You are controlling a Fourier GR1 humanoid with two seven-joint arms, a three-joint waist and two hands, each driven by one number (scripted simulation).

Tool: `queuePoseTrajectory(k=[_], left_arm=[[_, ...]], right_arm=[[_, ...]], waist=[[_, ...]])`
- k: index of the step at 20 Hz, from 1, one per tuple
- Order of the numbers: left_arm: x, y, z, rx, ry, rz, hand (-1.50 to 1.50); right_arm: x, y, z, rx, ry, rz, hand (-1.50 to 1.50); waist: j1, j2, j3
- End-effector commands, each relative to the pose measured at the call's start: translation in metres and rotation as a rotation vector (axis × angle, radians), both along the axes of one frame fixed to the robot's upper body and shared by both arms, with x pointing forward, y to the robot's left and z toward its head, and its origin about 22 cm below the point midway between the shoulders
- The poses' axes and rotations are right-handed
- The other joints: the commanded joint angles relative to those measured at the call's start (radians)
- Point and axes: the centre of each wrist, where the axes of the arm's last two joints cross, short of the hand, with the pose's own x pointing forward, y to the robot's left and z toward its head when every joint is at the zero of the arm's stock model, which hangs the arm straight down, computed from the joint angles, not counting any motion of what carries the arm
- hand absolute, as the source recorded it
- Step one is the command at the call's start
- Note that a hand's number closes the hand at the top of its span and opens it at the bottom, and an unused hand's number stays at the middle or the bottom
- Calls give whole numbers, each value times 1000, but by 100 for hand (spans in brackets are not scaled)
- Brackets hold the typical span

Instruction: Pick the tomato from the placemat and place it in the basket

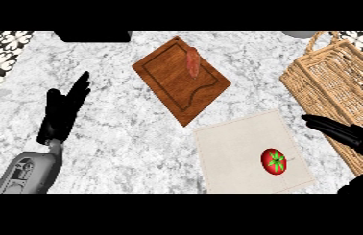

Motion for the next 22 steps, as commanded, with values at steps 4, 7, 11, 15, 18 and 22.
queuePoseTrajectory(k=[4, 7, 11, 15, 18, 22], left_arm=[[-5, -6, -19, -5, -2, 5, 0], [-9, 2, -23, -6, -9, 2, 0], [6, 0, -8, 10, -11, 14, 0], [2, -15, -6, 9, -4, 1, 0], [-14, -9, 2, -8, 7, 19, 0], [4, -7, 6, -5, -12, -2, 0]], right_arm=[[-8, 20, -28, 24, 18, 43, -150], [14, 29, -32, 32, 14, 52, -150], [16, 58, -25, 20, 28, 60, -150], [2, 52, -41, 37, 31, 55, -150], [10, 66, -38, 26, 39, 56, -150], [12, 60, -46, 8, 53, 63, -150]], waist=[[-5, -1, 0], [-1, 0, 0], [-4, -1, -1], [-4, -1, 0], [0, -2, 0], [-3, -1, 0]])
